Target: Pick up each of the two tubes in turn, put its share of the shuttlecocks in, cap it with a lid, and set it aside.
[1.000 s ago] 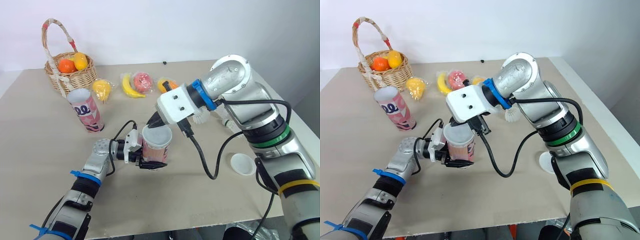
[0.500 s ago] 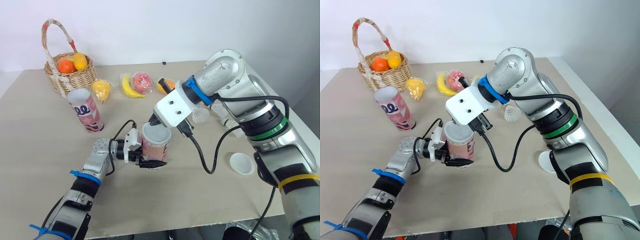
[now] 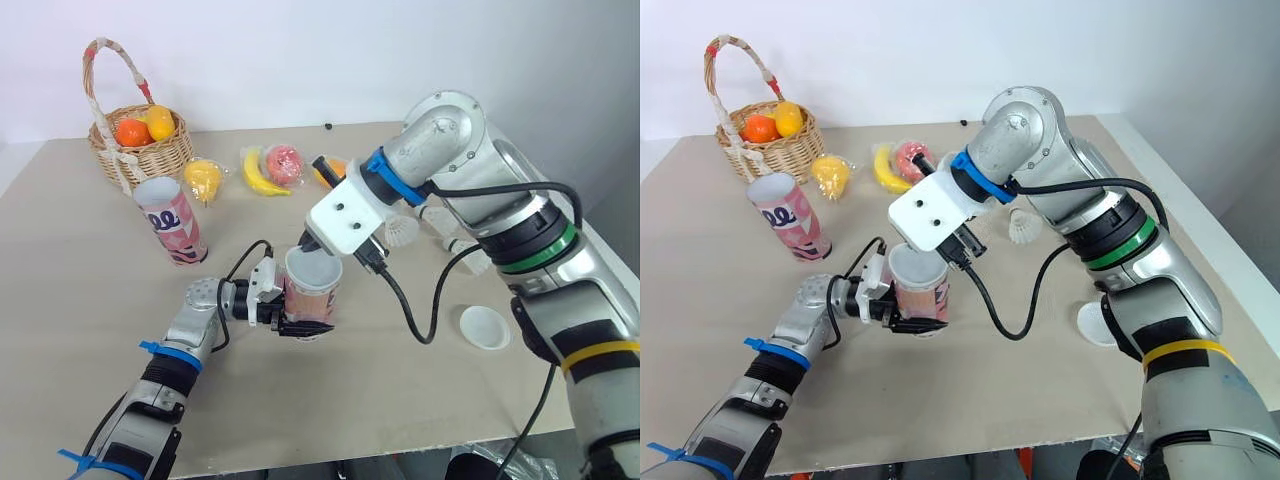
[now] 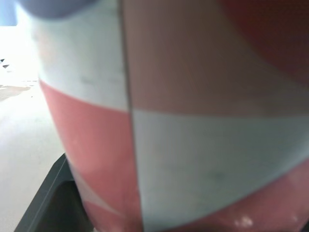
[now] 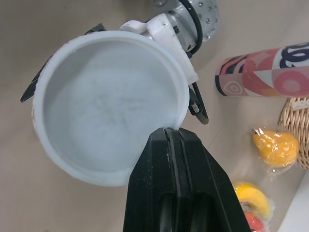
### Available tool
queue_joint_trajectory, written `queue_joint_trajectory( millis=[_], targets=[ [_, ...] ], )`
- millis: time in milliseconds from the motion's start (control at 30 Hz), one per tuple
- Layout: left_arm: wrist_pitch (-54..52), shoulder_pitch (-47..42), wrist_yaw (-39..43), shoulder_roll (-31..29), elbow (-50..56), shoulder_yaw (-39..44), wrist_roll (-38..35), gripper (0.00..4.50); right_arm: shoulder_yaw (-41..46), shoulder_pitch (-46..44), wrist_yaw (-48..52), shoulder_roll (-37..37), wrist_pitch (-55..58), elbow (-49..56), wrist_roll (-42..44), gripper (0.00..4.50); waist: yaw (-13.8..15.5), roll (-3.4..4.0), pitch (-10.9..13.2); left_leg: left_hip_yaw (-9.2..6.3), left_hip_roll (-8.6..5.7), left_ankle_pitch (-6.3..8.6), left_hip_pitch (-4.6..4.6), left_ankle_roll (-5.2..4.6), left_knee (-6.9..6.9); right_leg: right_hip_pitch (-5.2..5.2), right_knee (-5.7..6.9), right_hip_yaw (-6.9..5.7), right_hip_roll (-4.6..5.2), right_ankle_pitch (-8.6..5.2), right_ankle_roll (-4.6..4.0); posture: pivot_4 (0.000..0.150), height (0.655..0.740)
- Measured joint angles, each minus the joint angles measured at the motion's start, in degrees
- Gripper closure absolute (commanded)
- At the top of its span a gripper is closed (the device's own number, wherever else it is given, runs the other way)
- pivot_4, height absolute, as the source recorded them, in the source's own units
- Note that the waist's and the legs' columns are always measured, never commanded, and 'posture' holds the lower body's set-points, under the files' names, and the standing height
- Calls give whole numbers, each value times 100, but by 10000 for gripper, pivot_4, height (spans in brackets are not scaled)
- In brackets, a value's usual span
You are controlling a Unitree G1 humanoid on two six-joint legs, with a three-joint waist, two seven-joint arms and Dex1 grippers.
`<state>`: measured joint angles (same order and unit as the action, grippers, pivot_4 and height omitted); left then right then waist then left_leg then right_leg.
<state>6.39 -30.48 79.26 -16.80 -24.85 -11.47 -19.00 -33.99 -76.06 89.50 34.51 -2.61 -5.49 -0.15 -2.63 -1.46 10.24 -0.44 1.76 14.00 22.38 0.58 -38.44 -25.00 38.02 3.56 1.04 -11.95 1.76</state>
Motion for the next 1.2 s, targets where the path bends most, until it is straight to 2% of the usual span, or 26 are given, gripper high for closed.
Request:
queue_joint_trajectory(
  millis=[233,400,433,500,667,733,867,1000,1033,1100,1200],
  targets=[
    [-4,38,-17,-3,53,11,-6,9857,-113,-62,0,-50,-187,-119,-8,44611,0,-3,-2,-2,0,0,-4,0,4,2,0,-1,-1,-2,-3,1500,7298],
    [-7,61,-31,-13,70,28,-8,9857,-56,-63,2,-155,-248,-310,-16,30599,-1,-4,-3,-2,1,0,-8,0,4,4,0,-1,-2,-2,-4,1500,7298],
    [-6,63,-31,-13,70,28,-8,9857,2,-66,2,-185,-234,-353,-12,25630,-1,-4,-3,-2,2,0,-8,0,4,5,0,-1,-3,-2,-4,1500,7298],
    [-6,66,-29,-15,68,27,-8,9857,75,-66,3,-228,-161,-391,1,18515,-1,-4,-3,-1,2,0,-8,0,5,4,0,0,-2,-3,-5,1500,7298],
    [-4,64,-21,-17,57,31,-8,9857,183,-65,51,-319,442,-485,420,18515,-1,-4,-2,-3,2,0,-4,0,7,0,0,-1,-2,-3,-6,1500,7298],
    [0,51,-10,-16,54,28,-8,9857,384,-101,52,-252,848,-497,840,18515,0,-5,1,-3,1,0,5,0,6,-6,0,-1,-1,-2,-6,1500,7298],
    [3,29,-7,-7,31,15,-8,9857,992,-137,56,296,1579,-408,1484,18515,1,-8,2,-5,1,0,7,0,7,-5,-3,-3,1,-4,-7,1500,7298],
    [2,23,-1,-30,8,46,-9,9857,1252,257,56,729,1874,-355,1617,30144,-13,-8,2,0,0,0,2,0,8,-4,-6,0,1,-4,-6,1500,7298],
    [1,22,0,-33,-2,58,-9,9857,1307,444,56,743,2025,-300,1691,36605,-18,-8,2,-2,1,0,1,-1,8,-5,-5,-1,-1,-3,-6,1500,7298],
    [1,21,-1,-32,-8,67,-9,9857,1309,655,56,722,2192,-202,1746,44209,-18,-6,3,-4,1,-3,2,-5,9,-7,-5,-1,-4,-1,-5,1500,7298],
    [1,18,3,-31,-9,66,-9,9857,1315,786,42,611,2479,-19,1859,44209,-18,-5,4,-4,1,-4,3,-7,10,-8,-5,-1,-4,0,-5,1500,7298]
  ],
)
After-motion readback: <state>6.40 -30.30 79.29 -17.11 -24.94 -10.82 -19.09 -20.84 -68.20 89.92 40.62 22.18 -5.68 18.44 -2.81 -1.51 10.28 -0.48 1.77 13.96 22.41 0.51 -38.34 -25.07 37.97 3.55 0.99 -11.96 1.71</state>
